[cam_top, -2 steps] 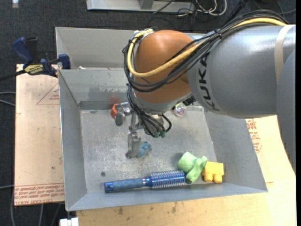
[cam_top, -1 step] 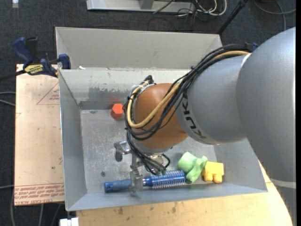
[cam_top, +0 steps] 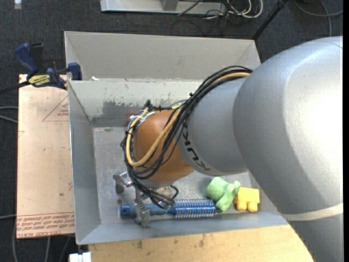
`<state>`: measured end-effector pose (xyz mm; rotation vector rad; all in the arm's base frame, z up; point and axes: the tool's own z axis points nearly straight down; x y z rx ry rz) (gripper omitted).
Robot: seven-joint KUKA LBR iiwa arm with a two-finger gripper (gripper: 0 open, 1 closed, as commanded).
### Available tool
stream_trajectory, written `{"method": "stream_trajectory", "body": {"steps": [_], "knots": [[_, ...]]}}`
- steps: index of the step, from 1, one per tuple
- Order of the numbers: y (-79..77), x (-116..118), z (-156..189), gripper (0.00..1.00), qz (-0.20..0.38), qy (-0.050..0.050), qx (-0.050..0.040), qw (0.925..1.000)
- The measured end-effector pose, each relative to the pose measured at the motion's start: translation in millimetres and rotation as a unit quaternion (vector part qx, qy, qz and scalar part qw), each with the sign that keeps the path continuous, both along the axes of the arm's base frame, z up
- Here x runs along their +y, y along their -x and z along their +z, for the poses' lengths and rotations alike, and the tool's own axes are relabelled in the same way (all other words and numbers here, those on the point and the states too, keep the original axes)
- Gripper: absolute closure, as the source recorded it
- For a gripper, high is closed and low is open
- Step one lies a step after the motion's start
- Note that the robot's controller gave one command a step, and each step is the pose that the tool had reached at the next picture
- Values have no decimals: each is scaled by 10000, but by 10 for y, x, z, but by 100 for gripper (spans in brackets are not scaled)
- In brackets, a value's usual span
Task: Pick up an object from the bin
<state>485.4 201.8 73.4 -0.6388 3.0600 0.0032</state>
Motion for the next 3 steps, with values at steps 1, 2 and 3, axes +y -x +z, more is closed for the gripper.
{"method": "stream_trajectory", "body": {"steps": [1, 2, 3], "knots": [[-27, -456, -10, 0, 1358, 22, 0, 9907], [12, -454, -33, 100, 1364, 28, 66, 9906], [56, -335, 1272, 100, 1435, 22, 29, 9896]]}}
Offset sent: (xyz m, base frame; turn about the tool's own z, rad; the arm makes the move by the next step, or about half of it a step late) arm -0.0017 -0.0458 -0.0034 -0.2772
